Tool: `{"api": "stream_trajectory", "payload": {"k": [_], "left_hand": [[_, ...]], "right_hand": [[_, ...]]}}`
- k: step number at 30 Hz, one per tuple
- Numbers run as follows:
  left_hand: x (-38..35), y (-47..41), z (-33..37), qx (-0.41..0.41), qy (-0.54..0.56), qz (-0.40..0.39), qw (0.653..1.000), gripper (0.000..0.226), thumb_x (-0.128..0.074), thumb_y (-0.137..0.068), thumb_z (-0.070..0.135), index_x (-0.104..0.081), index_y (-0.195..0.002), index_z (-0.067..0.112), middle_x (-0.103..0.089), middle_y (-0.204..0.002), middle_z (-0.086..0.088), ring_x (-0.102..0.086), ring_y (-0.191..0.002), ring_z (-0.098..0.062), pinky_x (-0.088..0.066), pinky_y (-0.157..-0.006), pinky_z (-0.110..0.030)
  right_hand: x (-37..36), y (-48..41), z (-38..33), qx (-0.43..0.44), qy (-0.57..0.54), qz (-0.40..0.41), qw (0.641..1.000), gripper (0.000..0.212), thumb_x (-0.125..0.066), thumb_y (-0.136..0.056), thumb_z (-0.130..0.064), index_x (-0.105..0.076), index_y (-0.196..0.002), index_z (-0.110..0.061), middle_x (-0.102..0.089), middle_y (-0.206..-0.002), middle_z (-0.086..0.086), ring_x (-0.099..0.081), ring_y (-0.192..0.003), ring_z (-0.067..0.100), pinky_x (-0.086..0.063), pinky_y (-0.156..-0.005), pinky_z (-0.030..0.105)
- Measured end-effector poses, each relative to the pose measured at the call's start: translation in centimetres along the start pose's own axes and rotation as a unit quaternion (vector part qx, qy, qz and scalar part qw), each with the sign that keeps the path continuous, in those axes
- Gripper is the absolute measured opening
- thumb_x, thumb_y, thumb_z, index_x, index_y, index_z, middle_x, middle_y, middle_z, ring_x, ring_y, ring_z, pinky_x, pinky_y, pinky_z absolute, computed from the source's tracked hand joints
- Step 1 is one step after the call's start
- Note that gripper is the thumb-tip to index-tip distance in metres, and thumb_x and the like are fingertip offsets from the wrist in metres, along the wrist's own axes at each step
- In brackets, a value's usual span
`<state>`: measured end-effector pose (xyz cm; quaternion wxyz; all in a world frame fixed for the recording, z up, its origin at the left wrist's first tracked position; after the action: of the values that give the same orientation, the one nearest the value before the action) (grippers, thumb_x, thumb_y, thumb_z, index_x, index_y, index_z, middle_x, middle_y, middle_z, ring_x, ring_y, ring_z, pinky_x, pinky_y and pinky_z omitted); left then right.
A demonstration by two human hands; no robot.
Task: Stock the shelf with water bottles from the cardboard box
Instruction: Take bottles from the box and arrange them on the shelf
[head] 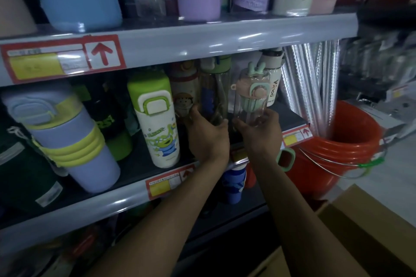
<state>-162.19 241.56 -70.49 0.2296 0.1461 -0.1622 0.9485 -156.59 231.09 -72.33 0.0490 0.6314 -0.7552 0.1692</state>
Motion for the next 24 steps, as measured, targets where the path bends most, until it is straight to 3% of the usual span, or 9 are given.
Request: {"api": "stream_trajectory", "payload": {"k": [10,14,17,24], "left_hand": [[0.6,0.2,-0.2,0.043,-0.013,0.039,0.998,0.085,-0.087,-0.073,0.039,-0.039,-0.141,0.022,-0.052,-0.138,-0.009,-0.062,-0.114,-0.036,-0.051,-0.081,-0.045],[1.1,0.6,-0.4,0.039,-0.006,0.035,0.999,0.088,-0.083,-0.073,0.048,-0.040,-0.144,0.021,-0.055,-0.138,-0.006,-0.061,-0.118,-0.032,-0.053,-0.086,-0.045],[1.1,0.7,-0.6,0.026,-0.025,0.013,0.999,0.089,-0.077,-0.077,0.046,-0.036,-0.152,0.020,-0.052,-0.146,-0.006,-0.056,-0.127,-0.031,-0.051,-0.093,-0.046],[0.8,0.4,-0.9,0.027,-0.046,0.022,0.998,0.074,-0.076,-0.080,0.043,-0.046,-0.144,0.022,-0.057,-0.138,-0.004,-0.061,-0.121,-0.030,-0.055,-0.089,-0.047]], "right_hand": [[0.7,0.1,-0.1,0.011,0.024,-0.024,0.999,0.058,-0.086,-0.070,-0.044,-0.049,-0.113,-0.032,-0.066,-0.107,-0.008,-0.066,-0.095,0.016,-0.057,-0.082,0.043],[0.9,0.1,0.0,0.016,0.030,-0.030,0.999,0.060,-0.086,-0.071,-0.046,-0.053,-0.117,-0.028,-0.068,-0.103,-0.009,-0.067,-0.091,0.016,-0.058,-0.079,0.043],[1.1,0.2,0.1,0.025,0.037,-0.033,0.998,0.059,-0.085,-0.074,-0.045,-0.053,-0.120,-0.026,-0.068,-0.103,-0.008,-0.066,-0.092,0.016,-0.057,-0.078,0.040],[1.0,0.2,0.2,0.041,0.033,-0.027,0.998,0.058,-0.086,-0.075,-0.043,-0.056,-0.121,-0.022,-0.069,-0.102,-0.008,-0.065,-0.090,0.015,-0.048,-0.069,0.031]]}}
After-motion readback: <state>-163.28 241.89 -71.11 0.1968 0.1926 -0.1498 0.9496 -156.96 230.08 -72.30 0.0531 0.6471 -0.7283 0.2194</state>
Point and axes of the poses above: each hand's wrist, its own y-axis away from the middle knuckle, its own x-axis out of the back of the hand, z = x × y, the point moved 2 cm from there along -y, towards the middle knuckle
